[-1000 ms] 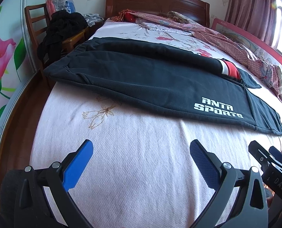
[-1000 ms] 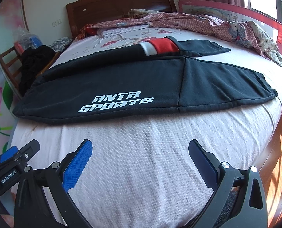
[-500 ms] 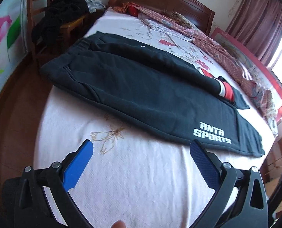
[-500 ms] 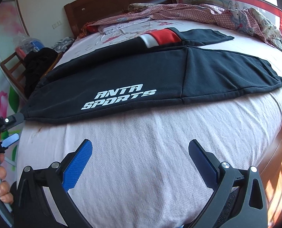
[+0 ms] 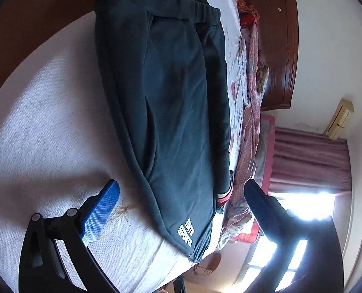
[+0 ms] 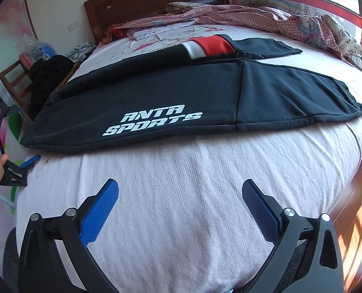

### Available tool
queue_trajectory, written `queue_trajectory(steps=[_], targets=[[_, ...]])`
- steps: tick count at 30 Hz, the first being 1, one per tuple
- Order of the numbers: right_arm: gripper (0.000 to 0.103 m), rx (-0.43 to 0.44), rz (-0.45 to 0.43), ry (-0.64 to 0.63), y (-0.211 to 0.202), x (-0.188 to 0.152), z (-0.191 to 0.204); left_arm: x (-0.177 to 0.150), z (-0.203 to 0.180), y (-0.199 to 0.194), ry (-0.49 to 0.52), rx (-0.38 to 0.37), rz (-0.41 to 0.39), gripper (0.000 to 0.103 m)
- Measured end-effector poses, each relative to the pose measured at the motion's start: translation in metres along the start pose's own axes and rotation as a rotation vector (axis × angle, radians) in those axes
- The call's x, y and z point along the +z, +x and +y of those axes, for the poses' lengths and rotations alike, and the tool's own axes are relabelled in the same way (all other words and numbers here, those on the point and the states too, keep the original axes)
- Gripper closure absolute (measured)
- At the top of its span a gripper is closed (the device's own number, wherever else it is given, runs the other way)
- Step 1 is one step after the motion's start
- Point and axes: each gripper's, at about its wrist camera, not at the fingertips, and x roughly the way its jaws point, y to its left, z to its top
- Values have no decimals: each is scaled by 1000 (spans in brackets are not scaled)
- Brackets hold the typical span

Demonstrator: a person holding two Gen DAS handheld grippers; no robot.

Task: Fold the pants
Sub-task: 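Grasp the waistband with the left tool while the right tool grasps the waistband beside it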

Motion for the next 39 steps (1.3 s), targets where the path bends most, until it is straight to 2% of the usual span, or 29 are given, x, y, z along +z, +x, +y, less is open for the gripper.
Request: queue_trajectory(steps=[4,10,11,13,15,16,17,20,24,25,28,30,31,35,37,39], targets=[[3,0,14,-11,3,-1,2,-8,-2,23,-13,-50,-20,2],[3,2,14,-15,3,-2,4,-14,-7,43,-80,-12,-50,2],[3,3,15,-16,3,-2,4,-5,-3,42,-99,-38,-60,2],[3,6,12,-18,3,-2,4,-12,-3,45,-141,-50,-86,2],[3,7,11,-22,3,-1,5,-8,1,42,-156,-44,-119,26],[3,8,12,-24,3,-1,6,-5,3,44,-151,-16,-99,70],[3,11,12,-26,3,-1,6,-2,7,45,-154,2,-83,94],[3,19,7,-26,1,-1,7,-17,14,50,-143,-24,-102,95],[3,66,25,50,1,3,-5,-17,-12,28,-80,-119,-114,96],[3,98,39,98,3,5,-12,-16,-13,20,-55,-147,-114,96],[3,271,108,296,12,11,-34,-20,-13,-1,-14,-221,-105,96],[3,446,151,453,22,14,-46,-37,-15,-8,2,-266,-98,96],[3,508,165,520,28,14,-50,-38,-15,-11,12,-276,-91,96],[3,734,239,721,55,12,-46,-57,-18,-14,16,-323,-67,96],[3,804,273,799,66,10,-39,-46,-22,-10,24,-347,-58,96],[3,806,270,812,69,15,-31,-45,-34,-12,32,-359,-51,96]])
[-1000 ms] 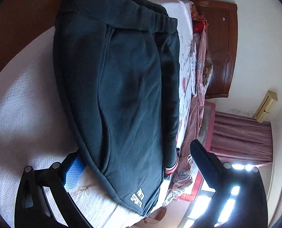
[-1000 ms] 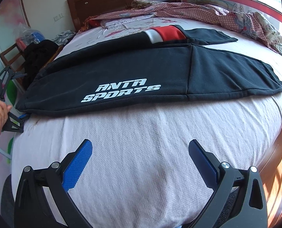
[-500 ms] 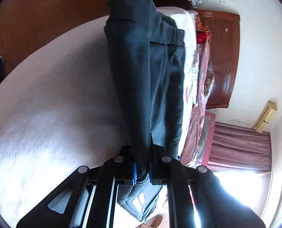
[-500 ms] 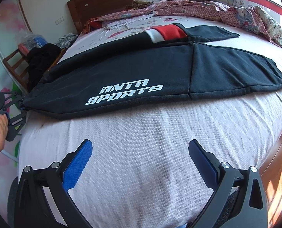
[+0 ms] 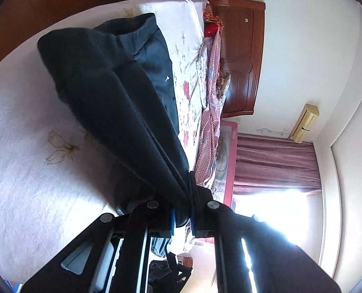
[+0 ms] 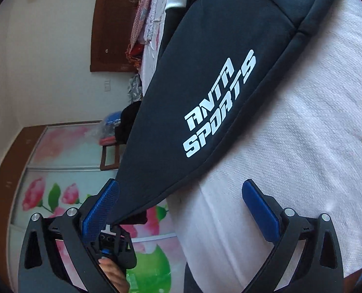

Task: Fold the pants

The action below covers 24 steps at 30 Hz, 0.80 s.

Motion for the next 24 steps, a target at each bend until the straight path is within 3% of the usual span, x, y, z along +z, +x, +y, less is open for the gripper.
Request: queue_trajectory(steps=[2,5,7,11,12,13,14,15,20,24], targets=[[3,24,4,25,8,1,6,6,-7,-2,6,-14,1,96],[3,-40,-13,62,21,3,12,12,-15,-6,12,-30,3,96],[3,-102,-46,95,29,3,15,10,-22,-8,15,-43,5,96],[8,-108,-128,109,42,5,23,7,-33,-11,29,-49,9,96],[30,-96,-149,86,42,10,30,4,-37,-6,27,-49,7,96],[68,-127,-141,56,45,11,34,4,-36,-7,25,-43,2,96],[84,-140,-126,25,47,12,37,2,-33,-12,28,-34,-6,96],[93,-147,-113,-22,47,11,41,-2,-30,-21,35,-26,-18,96],[96,-187,-53,-240,13,-2,65,-16,-13,-50,66,33,-53,96],[96,-210,4,-298,-23,-9,64,-39,1,-81,88,102,-45,97]])
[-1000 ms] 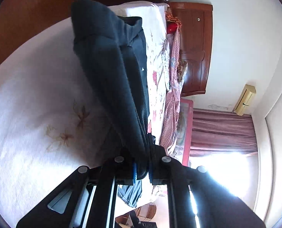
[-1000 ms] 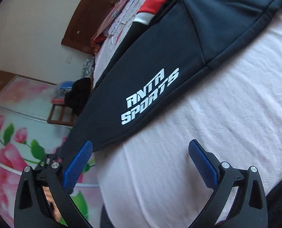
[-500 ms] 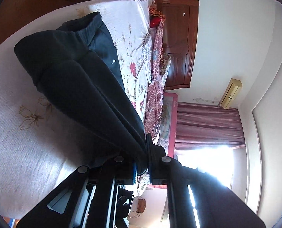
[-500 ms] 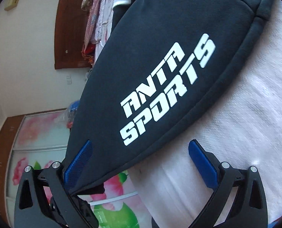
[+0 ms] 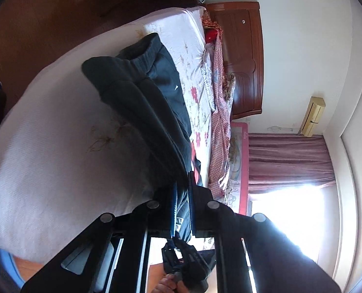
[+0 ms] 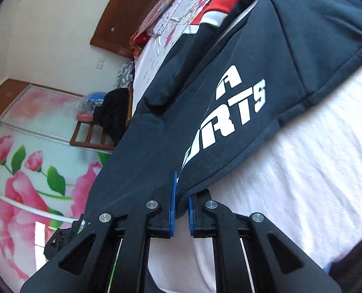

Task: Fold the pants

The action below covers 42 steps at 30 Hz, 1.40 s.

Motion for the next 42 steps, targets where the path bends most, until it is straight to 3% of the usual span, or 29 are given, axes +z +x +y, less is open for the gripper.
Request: queue_trajectory(steps=[3,7,9,10,12,13,14,16,17,18,20,22,24,26,28,30,31,33,36,37,38,39,40,42], targets=[[97,-41,43,-31,-19,-11,-18,-21,2,-24,63,58,7,98],[97,-123,102,-29,-13,-24,-60,-29,11,-36,164,225,31,94],[97,-67,94,6,-10,-30,-65,-20,30,-35,64,221,33,63],[95,-56,98,26,-7,-33,-63,-15,39,-31,12,188,31,36],[95,-14,112,62,2,-40,-60,-6,46,-26,6,212,-2,35],[90,-9,113,70,4,-43,-59,0,47,-19,25,188,12,34],[87,7,114,86,6,-46,-59,5,50,-14,19,212,12,34],[69,12,116,119,11,-48,-61,16,54,-8,-2,196,-8,31],[66,7,112,131,12,-49,-62,23,55,-1,5,209,-5,31],[66,26,105,143,13,-49,-61,27,58,1,-16,246,-30,31],[66,23,96,141,15,-48,-57,35,67,10,-56,202,-44,29],[66,28,91,156,17,-47,-59,42,74,19,-65,305,-52,28],[66,18,85,159,19,-46,-57,45,83,23,-115,260,-85,18],[66,22,74,161,20,-45,-56,47,79,28,-106,269,-98,9],[66,26,65,166,21,-44,-55,47,73,34,-104,257,-131,6],[66,25,59,162,21,-43,-54,50,66,38,-68,267,-139,8],[66,23,55,158,20,-43,-53,51,63,39,-66,220,-133,18],[66,29,49,165,19,-42,-55,55,59,45,-40,232,-96,19],[66,14,42,158,21,-40,-58,68,69,56,-71,229,-48,32],[66,14,41,164,21,-39,-60,70,75,56,-102,217,-51,47],[66,18,35,156,22,-39,-58,73,81,56,-133,226,-40,73],[72,2,30,129,22,-39,-56,76,86,56,-154,263,-19,91],[88,-29,36,98,23,-38,-53,75,92,53,-184,247,-25,94],[96,-37,55,75,26,-38,-53,74,93,47,-173,250,-31,96]])
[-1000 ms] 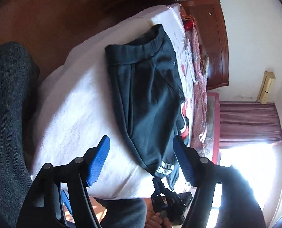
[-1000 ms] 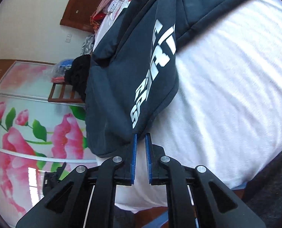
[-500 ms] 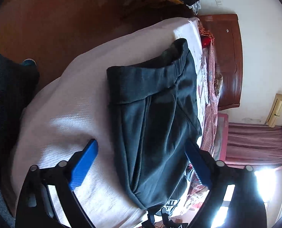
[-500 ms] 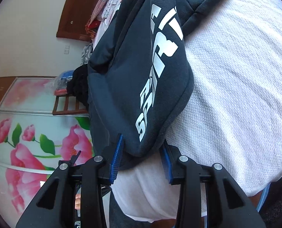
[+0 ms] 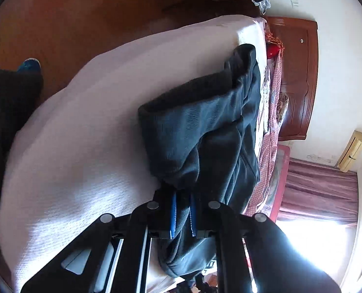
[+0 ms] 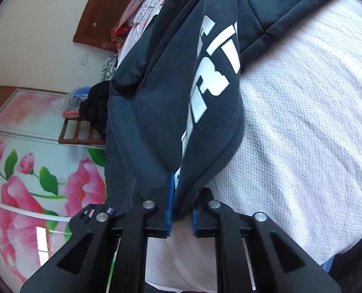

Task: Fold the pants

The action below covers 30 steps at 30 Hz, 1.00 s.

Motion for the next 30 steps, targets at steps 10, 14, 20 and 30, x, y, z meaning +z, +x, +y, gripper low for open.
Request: queue_trajectory(steps=[10,14,20,30], targets=[[98,35,53,-159,-29,-6,30,-28,-12,-89,108,-86,-62,97],[98,7,100,-199,-30,-16,25,-42,7,-109,110,-30,-34,97],[62,-15,190,-203,-11,-26,4,-38,54,-109,3,176,-26,75],[51,-116,-330,110,-173,47,-85,-125,-62,-123,743,238,-73,2]])
